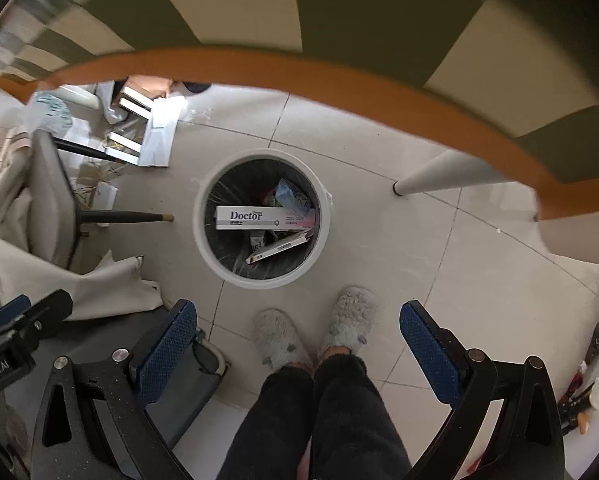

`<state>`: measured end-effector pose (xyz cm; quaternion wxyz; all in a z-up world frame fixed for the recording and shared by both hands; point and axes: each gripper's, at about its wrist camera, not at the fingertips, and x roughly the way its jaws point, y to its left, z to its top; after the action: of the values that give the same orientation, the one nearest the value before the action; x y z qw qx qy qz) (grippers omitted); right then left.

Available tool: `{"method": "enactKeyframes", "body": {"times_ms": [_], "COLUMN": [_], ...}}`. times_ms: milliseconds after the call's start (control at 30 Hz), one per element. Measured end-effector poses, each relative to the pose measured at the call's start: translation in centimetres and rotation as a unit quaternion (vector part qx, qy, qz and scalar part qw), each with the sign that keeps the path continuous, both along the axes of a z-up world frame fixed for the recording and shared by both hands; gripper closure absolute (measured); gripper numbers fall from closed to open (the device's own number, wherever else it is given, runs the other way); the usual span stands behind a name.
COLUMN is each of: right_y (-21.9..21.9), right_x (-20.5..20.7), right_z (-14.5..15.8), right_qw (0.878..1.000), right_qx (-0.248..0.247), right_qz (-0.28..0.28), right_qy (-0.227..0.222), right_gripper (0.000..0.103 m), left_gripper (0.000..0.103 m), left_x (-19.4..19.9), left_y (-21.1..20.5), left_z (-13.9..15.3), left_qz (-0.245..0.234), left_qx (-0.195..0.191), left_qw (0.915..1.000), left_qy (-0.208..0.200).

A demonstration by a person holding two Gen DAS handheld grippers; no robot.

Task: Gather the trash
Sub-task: 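Grasp the white-and-blue medicine box with the left tool while the right tool grasps the blue rice bag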

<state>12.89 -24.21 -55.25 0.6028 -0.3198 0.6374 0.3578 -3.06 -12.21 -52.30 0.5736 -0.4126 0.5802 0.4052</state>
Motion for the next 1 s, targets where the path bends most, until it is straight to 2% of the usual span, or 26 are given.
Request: {"method": "enactKeyframes", "body": {"times_ms": [133, 233, 367, 533, 667, 767, 900, 1000], "right_y": [-0.7, -1.0, -0.9, 1.6, 5.2, 8.6, 14.9, 20.6], "right_x": [-0.9, -1.3, -1.0, 1.6, 6.1, 11.4, 20.0, 26.7], "right_z": [5.0, 9.0, 14.6, 21.7, 26.3, 29.4, 31.6, 31.9], "right_qw": [1.0, 1.0, 0.998, 0.996, 0.996, 0.996, 0.995, 0.994], "right_qx": [0.006, 0.017, 0.04, 0.069, 0.083, 0.092, 0.079, 0.058], "right_qz": [0.002, -0.003, -0.014, -0.017, -0.004, 0.009, 0.038, 0.061], "right_qy": [0.006, 0.016, 0.04, 0.06, 0.044, 0.015, -0.038, -0.066], "right_gripper": [0.0, 0.0, 0.0, 0.0, 0.0, 0.0, 0.0, 0.0], "left_gripper": [0.002, 0.002, 0.002, 0.002, 0.002, 0.002, 0.002, 0.002], "left_x": [-0.3, -0.3, 0.4, 4.3, 9.7, 13.7, 18.7, 23.5], "left_y": [-0.7, -1.0, -0.5, 1.7, 4.6, 7.8, 13.7, 18.3], "left_z": [4.4, 8.4, 14.4, 21.5, 25.6, 27.5, 28.6, 28.1], "left_qz": [-0.004, -0.009, -0.011, -0.014, -0.03, -0.03, -0.001, 0.025], "left_qx": [0.005, 0.025, 0.07, 0.131, 0.175, 0.192, 0.195, 0.189], "left_qw": [1.0, 0.9997, 0.9974, 0.991, 0.9836, 0.9804, 0.9804, 0.9814], "left_qy": [-0.001, -0.001, -0.01, -0.023, -0.03, -0.033, -0.029, -0.02]}}
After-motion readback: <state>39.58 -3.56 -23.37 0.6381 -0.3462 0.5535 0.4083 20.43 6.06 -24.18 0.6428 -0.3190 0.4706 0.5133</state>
